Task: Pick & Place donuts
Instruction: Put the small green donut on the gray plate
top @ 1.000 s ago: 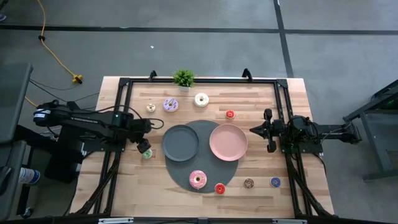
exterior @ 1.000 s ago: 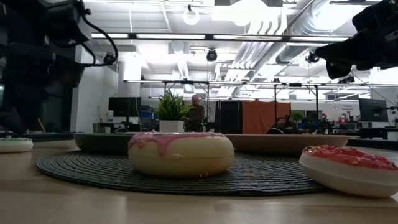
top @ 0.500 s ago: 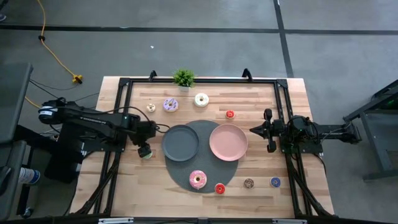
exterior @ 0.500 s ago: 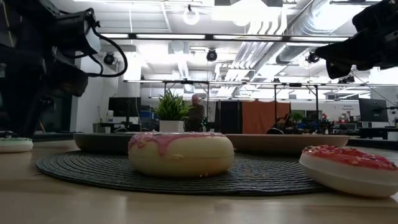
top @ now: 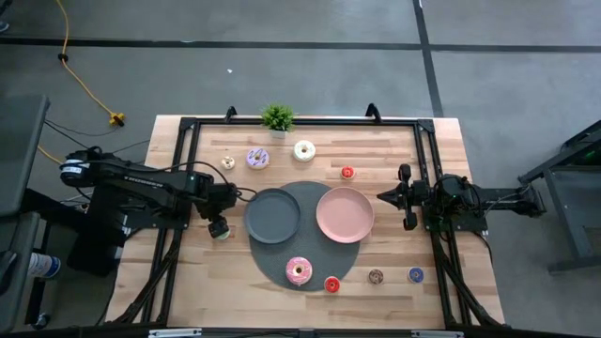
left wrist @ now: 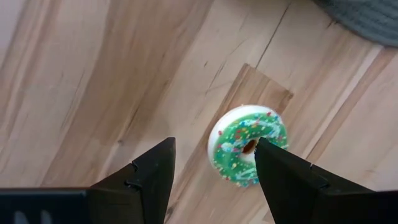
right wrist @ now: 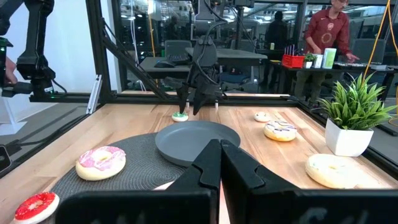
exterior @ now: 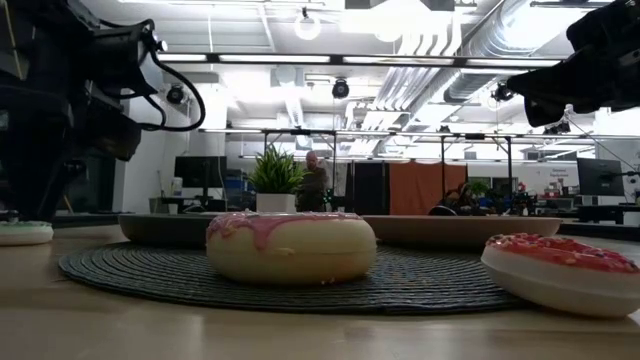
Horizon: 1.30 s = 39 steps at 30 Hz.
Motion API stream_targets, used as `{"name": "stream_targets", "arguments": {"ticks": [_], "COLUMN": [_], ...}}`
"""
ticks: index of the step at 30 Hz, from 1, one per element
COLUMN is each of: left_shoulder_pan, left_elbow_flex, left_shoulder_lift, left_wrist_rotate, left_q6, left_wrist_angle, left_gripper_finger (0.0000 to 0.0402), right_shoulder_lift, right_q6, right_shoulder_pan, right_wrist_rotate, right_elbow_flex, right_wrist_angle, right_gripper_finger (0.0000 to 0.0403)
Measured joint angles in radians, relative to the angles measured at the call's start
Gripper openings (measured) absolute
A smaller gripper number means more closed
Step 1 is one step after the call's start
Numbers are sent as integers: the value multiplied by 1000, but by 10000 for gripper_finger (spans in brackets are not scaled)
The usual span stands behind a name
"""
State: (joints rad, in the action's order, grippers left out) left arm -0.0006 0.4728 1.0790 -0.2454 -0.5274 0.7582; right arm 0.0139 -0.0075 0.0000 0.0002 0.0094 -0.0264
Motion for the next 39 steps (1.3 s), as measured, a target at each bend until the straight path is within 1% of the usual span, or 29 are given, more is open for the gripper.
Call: {"name": "stream_targets", "arguments": {"ticks": [11,20,27,31,36,39], "left_shoulder_pan": [0,0,0,0,0,0], "left_elbow_flex": [0,0,0,0,0,0], "left_shoulder_lift": [0,0,0,0,23,52], "left_wrist_rotate": [-6,20,11,-26,-13,-26], "left_q6": [0,-7,-3,8,17,25], "left_wrist_angle": [3,4,6,5,-1,-12], "left_gripper_finger": [211,211,211,211,211,211], "right_shoulder_lift": [0,0,0,0,0,0], "right_q6": [0,0,0,0,0,0], "right_shoulder_pan": [0,0,0,0,0,0], "right_wrist_rotate": [0,0,0,0,0,0], "right_elbow_flex": [0,0,0,0,0,0], "right_wrist_angle": [0,0,0,0,0,0], "right_gripper_finger": [0,0,0,0,0,0]}}
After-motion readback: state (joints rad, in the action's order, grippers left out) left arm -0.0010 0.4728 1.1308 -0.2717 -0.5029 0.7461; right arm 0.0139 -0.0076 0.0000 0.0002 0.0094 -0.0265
